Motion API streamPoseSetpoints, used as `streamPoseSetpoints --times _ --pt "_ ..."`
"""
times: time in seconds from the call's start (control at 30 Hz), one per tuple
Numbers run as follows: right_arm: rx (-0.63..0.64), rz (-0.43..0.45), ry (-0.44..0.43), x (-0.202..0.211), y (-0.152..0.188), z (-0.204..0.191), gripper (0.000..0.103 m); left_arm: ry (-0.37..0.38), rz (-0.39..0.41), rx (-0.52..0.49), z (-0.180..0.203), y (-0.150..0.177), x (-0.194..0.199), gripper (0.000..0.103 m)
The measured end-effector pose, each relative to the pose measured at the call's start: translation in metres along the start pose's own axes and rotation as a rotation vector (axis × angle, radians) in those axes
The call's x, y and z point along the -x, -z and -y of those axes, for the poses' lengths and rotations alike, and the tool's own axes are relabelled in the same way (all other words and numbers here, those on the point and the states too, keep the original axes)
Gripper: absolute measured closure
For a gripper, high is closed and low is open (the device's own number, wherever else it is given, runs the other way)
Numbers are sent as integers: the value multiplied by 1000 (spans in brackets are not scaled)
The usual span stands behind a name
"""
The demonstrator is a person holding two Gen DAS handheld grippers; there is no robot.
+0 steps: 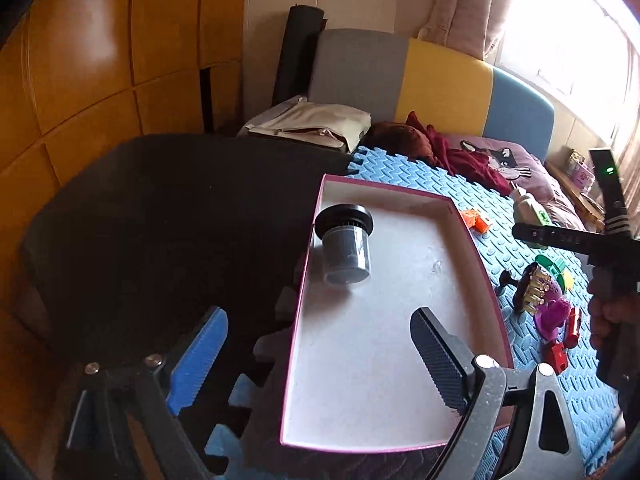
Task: Organize rigid objects
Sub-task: 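Open the left gripper to release the cup while the right gripper carries the plug to the tray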
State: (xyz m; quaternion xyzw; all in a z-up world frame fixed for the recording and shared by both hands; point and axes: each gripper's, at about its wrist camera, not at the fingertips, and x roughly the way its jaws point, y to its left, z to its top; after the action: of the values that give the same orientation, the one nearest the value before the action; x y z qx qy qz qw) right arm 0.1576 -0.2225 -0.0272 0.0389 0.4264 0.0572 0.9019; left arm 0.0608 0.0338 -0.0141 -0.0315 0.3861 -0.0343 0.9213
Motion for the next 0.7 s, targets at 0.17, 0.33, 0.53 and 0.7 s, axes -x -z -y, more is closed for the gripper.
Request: streamPoseSetpoints --times 0.17,0.33,0.53,0.7 --pt "70 -17 -91 7 15 -50 51 -27 -1 20 -4 7 7 8" --pt "113 -53 -116 -4 27 -86 51 -27 -4 44 -10 11 12 7" --pt "159 -66 -108 -14 26 -115 51 -32 7 71 -22 12 18 7" --pt "168 -98 -55 -34 18 -127 51 -34 0 87 -28 13 19 7"
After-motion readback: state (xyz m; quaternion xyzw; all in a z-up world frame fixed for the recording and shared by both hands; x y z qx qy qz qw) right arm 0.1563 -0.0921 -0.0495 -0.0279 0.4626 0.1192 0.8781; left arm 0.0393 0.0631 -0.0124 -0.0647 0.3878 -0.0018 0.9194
